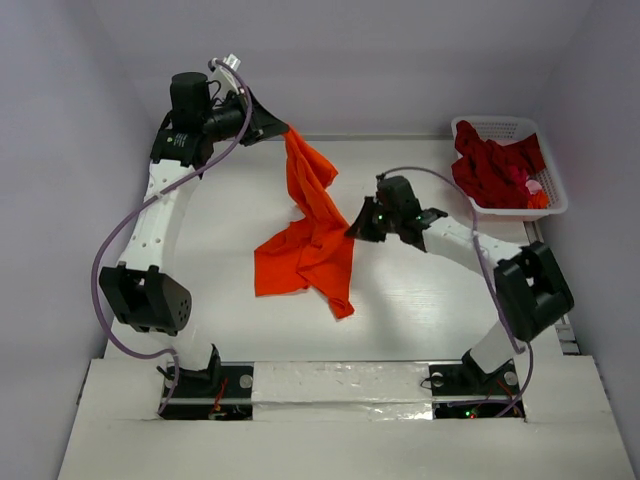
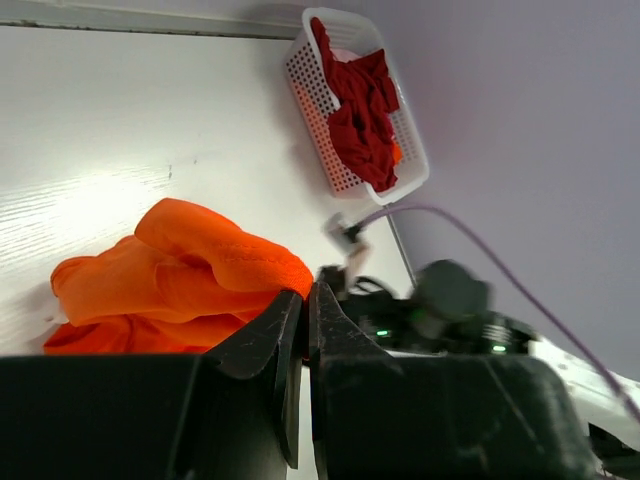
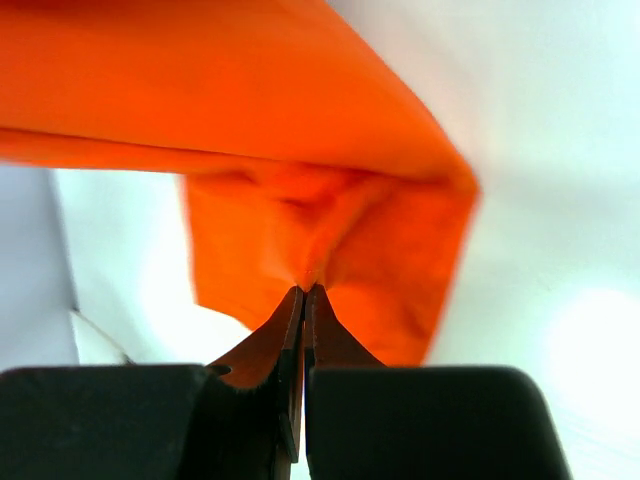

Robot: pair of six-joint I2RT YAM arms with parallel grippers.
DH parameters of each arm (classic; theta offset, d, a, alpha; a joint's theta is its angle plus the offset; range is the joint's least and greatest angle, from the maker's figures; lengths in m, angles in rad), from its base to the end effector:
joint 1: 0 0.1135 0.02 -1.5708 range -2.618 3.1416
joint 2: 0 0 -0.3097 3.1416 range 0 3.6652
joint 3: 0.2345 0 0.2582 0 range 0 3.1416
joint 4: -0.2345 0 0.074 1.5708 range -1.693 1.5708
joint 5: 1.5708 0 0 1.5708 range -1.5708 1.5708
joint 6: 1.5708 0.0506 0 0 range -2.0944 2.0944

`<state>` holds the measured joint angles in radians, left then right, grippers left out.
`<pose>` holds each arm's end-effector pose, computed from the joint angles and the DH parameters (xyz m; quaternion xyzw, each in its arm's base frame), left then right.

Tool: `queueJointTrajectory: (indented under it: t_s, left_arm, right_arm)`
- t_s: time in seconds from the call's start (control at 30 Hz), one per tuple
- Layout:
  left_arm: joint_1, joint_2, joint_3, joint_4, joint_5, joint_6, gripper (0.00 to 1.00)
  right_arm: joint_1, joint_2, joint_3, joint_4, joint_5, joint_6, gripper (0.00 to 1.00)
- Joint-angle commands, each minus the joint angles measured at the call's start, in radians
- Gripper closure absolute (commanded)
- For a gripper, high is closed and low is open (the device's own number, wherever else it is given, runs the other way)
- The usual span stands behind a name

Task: Fold and stack the t-shirts
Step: Flatten out the tshirt

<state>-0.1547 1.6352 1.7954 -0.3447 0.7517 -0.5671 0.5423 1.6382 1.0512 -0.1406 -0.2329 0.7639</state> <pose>0.3774 -0.0938 0.5015 0.0831 0.7484 -0.4741 0.4564 0.3154 0.2037 0.2514 0.0530 0.9060 0.3312 0.2584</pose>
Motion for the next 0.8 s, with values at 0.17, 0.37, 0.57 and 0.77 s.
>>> queueJointTrajectory:
  t_s: [0.17, 0.37, 0.57, 0.77]
  left_arm:
    - [0.029, -0.031, 0.059, -0.027, -0.018, 0.044, 1.0]
    - [0.113, -0.049, 0.035, -0.011, -0.074, 0.007, 1.0]
    - [0.204, -0.046, 0.064, -0.005, -0.127, -0.03, 1.0]
    - [0.213, -0.054, 0.035, 0.052, -0.192, -0.086, 1.0]
  right_arm:
    - [-0.014, -0.136, 0.277, -0.335, 0.147, -0.146, 1.0]
    - [-0.18, -0.245, 0.354, -0.401, 0.106, -0.152, 1.0]
    - [-0.329, -0.258, 0.472, -0.488, 0.116, -0.216, 1.0]
    - [-0.499, -0.259, 0.524, -0.494, 0.046, -0.239, 1.0]
